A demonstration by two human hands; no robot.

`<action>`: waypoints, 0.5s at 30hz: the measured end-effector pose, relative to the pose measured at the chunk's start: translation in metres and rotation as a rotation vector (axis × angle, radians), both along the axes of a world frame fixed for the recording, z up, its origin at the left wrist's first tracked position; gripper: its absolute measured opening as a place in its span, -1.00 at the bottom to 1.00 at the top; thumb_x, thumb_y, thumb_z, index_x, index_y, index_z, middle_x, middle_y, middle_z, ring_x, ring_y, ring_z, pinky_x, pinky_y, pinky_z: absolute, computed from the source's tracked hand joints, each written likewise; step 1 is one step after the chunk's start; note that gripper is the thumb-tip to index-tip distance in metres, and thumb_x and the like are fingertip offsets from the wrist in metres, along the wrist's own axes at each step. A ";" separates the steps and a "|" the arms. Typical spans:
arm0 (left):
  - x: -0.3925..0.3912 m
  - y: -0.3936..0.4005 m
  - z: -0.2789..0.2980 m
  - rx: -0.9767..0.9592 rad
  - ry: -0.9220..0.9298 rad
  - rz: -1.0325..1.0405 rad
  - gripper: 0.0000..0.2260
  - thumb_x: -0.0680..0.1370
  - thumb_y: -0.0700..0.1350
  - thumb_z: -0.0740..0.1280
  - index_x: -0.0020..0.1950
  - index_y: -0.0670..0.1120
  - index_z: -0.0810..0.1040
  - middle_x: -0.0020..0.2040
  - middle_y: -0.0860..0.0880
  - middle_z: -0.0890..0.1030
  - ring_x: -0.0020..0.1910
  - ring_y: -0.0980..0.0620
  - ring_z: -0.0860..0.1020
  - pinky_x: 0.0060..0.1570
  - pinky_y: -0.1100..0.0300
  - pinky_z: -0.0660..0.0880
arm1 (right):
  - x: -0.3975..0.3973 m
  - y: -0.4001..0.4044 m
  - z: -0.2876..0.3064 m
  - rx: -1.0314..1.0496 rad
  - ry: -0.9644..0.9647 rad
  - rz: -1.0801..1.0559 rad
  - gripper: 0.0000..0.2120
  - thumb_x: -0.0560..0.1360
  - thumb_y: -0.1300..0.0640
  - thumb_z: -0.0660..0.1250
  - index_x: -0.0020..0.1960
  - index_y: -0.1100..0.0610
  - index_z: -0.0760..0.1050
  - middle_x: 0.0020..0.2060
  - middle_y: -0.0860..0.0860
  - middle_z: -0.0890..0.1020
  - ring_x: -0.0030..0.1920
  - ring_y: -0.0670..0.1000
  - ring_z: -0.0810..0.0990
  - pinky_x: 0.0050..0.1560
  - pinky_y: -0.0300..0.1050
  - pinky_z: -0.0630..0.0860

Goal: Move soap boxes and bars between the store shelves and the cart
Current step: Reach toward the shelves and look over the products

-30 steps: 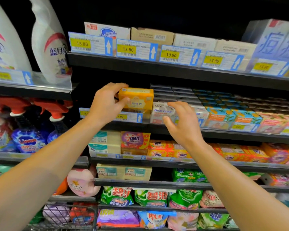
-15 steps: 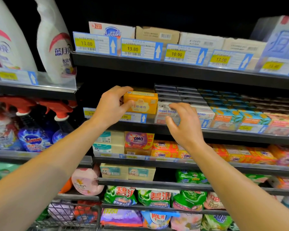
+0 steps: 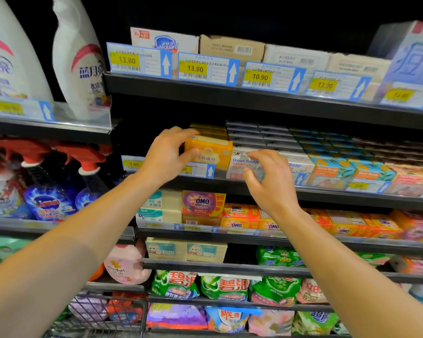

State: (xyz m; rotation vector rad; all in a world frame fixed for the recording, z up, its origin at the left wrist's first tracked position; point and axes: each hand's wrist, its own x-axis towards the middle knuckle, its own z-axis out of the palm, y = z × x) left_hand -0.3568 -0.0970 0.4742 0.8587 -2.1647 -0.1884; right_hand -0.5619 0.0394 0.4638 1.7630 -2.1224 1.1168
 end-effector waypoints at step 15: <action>-0.001 0.003 -0.008 -0.032 -0.055 0.039 -0.72 0.56 -0.10 0.39 0.26 -0.10 0.62 0.21 -0.07 0.58 0.20 -0.08 0.50 0.18 0.06 0.43 | 0.001 -0.001 -0.005 0.012 0.069 -0.017 -0.64 0.55 0.07 0.31 0.34 0.09 0.52 0.27 -0.02 0.54 0.34 0.01 0.40 0.38 -0.03 0.31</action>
